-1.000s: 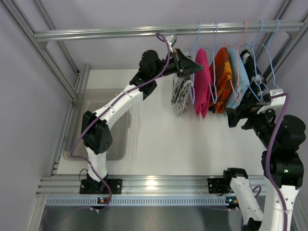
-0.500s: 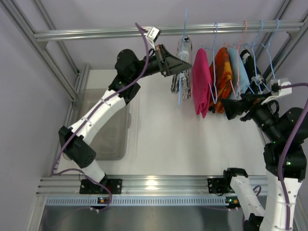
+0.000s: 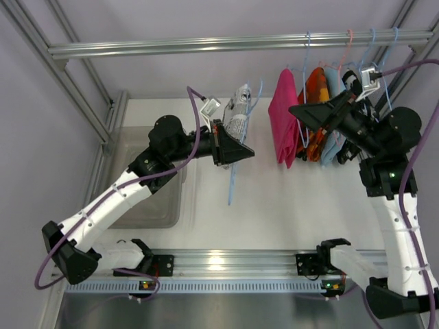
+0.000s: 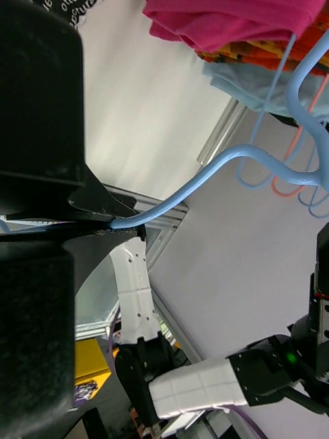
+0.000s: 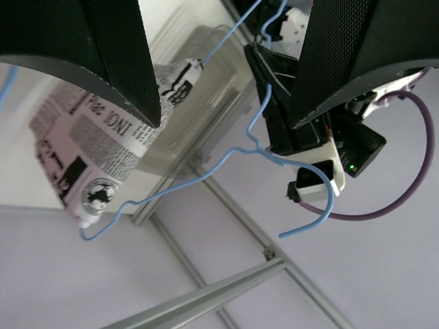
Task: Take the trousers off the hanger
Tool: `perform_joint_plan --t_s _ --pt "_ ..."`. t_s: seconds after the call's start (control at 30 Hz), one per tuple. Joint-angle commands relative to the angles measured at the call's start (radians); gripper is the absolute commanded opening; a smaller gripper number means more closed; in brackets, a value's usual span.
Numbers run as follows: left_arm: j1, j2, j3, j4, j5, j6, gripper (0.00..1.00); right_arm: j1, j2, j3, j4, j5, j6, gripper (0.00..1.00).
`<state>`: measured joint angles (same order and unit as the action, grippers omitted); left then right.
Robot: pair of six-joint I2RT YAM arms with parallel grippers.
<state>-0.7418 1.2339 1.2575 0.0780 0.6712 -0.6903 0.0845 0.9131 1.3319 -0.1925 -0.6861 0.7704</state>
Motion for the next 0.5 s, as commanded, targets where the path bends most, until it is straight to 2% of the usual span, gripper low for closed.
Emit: perform_joint_plan --t_s 0.0,0.23,0.47 --pt "-0.004 -0.076 0.006 0.131 -0.080 0.179 0.00 0.083 0.058 0.030 0.137 -0.024 0.089 0.73" --pt "-0.004 -0.074 0.011 0.100 -0.166 0.155 0.00 0.305 0.142 0.007 0.183 -0.018 0.110 0.75" --pt "-0.005 -0.067 0.032 0.074 -0.174 0.109 0.00 0.385 0.194 -0.085 0.329 -0.024 0.197 0.73"
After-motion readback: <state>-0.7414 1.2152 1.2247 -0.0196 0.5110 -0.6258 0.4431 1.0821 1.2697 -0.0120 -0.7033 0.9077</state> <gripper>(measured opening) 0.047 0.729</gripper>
